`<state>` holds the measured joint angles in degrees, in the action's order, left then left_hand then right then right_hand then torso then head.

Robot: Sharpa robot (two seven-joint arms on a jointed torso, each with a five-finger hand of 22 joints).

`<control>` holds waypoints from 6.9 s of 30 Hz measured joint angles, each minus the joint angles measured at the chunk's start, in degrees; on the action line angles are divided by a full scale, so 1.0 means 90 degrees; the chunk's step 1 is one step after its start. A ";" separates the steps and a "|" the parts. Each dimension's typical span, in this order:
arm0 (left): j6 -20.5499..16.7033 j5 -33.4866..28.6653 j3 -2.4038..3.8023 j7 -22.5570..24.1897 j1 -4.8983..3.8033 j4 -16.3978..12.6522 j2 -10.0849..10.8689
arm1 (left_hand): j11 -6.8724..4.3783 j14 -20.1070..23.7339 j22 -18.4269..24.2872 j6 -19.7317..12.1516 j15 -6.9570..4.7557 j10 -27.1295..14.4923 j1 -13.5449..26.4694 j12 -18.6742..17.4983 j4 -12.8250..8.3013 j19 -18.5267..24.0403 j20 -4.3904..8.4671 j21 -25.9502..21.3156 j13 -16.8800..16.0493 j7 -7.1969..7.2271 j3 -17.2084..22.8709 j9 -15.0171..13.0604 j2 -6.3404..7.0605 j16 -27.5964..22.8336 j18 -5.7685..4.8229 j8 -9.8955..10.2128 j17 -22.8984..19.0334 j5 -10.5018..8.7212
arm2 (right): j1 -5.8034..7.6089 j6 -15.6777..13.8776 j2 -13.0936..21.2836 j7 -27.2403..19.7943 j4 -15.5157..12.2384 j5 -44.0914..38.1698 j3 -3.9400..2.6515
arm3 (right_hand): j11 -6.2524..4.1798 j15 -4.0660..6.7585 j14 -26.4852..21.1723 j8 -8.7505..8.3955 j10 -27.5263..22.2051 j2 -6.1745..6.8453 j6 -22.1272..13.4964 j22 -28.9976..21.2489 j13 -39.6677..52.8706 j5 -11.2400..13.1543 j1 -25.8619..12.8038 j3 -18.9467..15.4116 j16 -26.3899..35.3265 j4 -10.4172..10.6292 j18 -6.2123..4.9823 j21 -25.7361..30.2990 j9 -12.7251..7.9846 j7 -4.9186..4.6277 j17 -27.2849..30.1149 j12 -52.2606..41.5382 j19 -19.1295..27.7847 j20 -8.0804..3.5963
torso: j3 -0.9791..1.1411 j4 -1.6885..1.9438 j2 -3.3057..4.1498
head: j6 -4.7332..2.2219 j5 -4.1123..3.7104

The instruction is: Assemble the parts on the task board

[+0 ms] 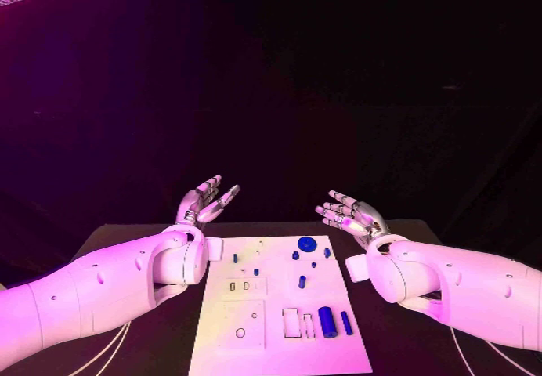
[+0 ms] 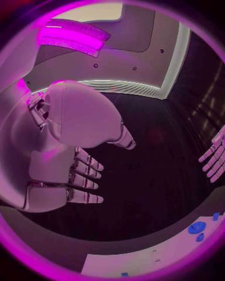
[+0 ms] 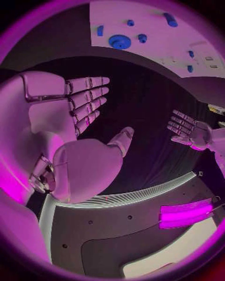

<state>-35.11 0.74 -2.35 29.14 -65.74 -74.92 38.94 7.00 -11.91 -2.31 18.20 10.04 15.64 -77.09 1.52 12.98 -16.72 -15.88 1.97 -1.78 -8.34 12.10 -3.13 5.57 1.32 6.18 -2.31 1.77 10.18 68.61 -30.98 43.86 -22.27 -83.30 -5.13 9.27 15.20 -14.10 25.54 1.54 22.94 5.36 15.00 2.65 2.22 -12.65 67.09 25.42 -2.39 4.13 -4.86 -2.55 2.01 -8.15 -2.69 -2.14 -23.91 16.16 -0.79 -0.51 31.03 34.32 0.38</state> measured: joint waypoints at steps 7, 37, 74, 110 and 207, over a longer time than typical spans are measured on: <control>0.0223 0.0054 -0.0005 0.0017 -0.0009 0.0033 -0.0012 | 0.0283 -0.0396 -0.0034 0.0343 0.0211 0.0471 -0.0374 0.0058 0.0114 -0.0171 -0.0102 0.0077 -0.0048 -0.0025 0.0009 -0.0045 -0.0092 0.0081 0.0099 -0.0062 0.0067 0.0029 | 0.0142 0.0625 -0.0017 0.0285 0.0125 -0.0288 0.0137 | -0.0006 0.0017 0.0521 0.0108 0.0449 0.0002 0.0407 0.0045 0.0031 -0.0024 0.0383 0.0155 -0.0093 -0.0126 -0.0098 -0.0099 0.0063 -0.0020 -0.0064 -0.0032 -0.0384 0.0027 | -0.0001 -0.0001 0.0000 | -0.0001 0.0000; 0.1273 0.0521 0.0135 -0.0099 -0.0191 -0.1806 0.1503 | 0.0245 -0.5466 -0.0821 0.3433 -0.0462 0.5070 -0.0872 0.0345 0.0122 -0.4243 0.0422 0.2111 -0.0281 -0.0463 0.0531 -0.0689 0.0332 0.2119 0.0446 -0.1097 0.1966 0.0029 | 0.0905 0.0834 0.0146 0.1450 0.0352 -0.6451 0.0007 | -0.0808 0.1104 0.4928 0.1183 0.4604 0.0369 0.4311 0.0805 0.0184 0.0298 0.1124 0.0254 -0.1553 -0.0686 -0.0542 -0.1959 0.0714 -0.0352 -0.1042 -0.0296 -0.4096 -0.0685 | 0.0110 0.0243 0.0789 | 0.0020 -0.0269; 0.1968 0.0590 0.0248 -0.0181 -0.0196 -0.2834 0.2017 | 0.0190 -0.5204 -0.1990 0.3416 -0.0547 0.5125 -0.0832 0.0270 0.0122 -0.4374 0.0649 0.3972 -0.0278 -0.0446 0.0634 -0.0859 0.0423 0.3107 0.0445 -0.1133 0.3146 0.0029 | 0.0927 0.1776 -0.0462 0.2980 0.0842 -0.9778 0.0010 | -0.1130 0.1567 0.6475 0.1175 0.5047 0.1125 0.4610 0.7492 0.0267 0.0307 0.1067 0.0451 -0.8240 0.0052 0.0005 -0.8204 0.1437 -0.0004 -0.7262 -0.0179 -0.6407 -0.1179 | 0.0139 0.0515 0.1326 | -0.0063 -0.0460; 0.2001 0.0588 0.0258 -0.0257 -0.0205 -0.2832 0.2026 | 0.0190 -0.5158 -0.2105 0.3416 -0.0546 0.5124 -0.0832 0.0270 0.0121 -0.4261 0.0627 0.4141 -0.0273 -0.0446 0.0669 -0.0874 0.0423 0.3180 0.0444 -0.1133 0.3217 0.0029 | 0.0865 0.2077 -0.0628 0.3033 0.0918 -0.9832 0.0012 | -0.1176 0.1568 0.6475 0.1258 0.5180 0.0996 0.4775 0.7756 0.0278 0.0307 0.1108 0.0585 -0.8409 0.0218 0.0101 -0.8372 0.1607 0.0002 -0.7346 -0.0179 -0.6452 -0.1179 | 0.0146 0.0536 0.1405 | -0.0050 -0.0424; 0.2057 0.0587 0.0260 -0.0349 -0.0286 -0.2755 0.1880 | 0.0190 -0.5114 -0.2213 0.3393 -0.0544 0.5124 -0.0857 0.0271 0.0077 -0.4171 0.0627 0.4282 -0.0268 -0.0424 0.0747 -0.0884 0.0447 0.3234 0.0443 -0.1133 0.3265 0.0028 | 0.0685 0.0557 -0.2363 0.4274 0.2107 -1.0827 -0.0008 | -0.1275 0.1649 0.6509 0.1511 0.5558 0.0707 0.5043 0.8028 0.0389 0.0552 0.1298 0.0977 -0.8518 -0.0004 0.0100 -0.8604 0.1995 0.0067 -0.7320 -0.0154 -0.6519 -0.1247 | 0.0135 0.0543 0.1476 | -0.0067 -0.0190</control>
<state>-16.60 6.02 -0.01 25.99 -68.31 -99.71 55.86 8.71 -57.93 -22.22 48.74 5.15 61.75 -84.80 3.96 13.67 -54.26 -10.24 40.51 -4.20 -12.16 18.82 -11.08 9.59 30.43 10.17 -12.51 31.15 10.44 74.77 -25.97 22.59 16.19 -64.34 -102.58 9.19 3.73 0.74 84.12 15.14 72.96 11.72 60.39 74.90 5.72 -7.68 78.77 34.21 -79.05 4.10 -3.96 -79.98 19.97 -7.54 -68.56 -3.52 -82.58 4.93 0.42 4.38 44.32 33.72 -1.33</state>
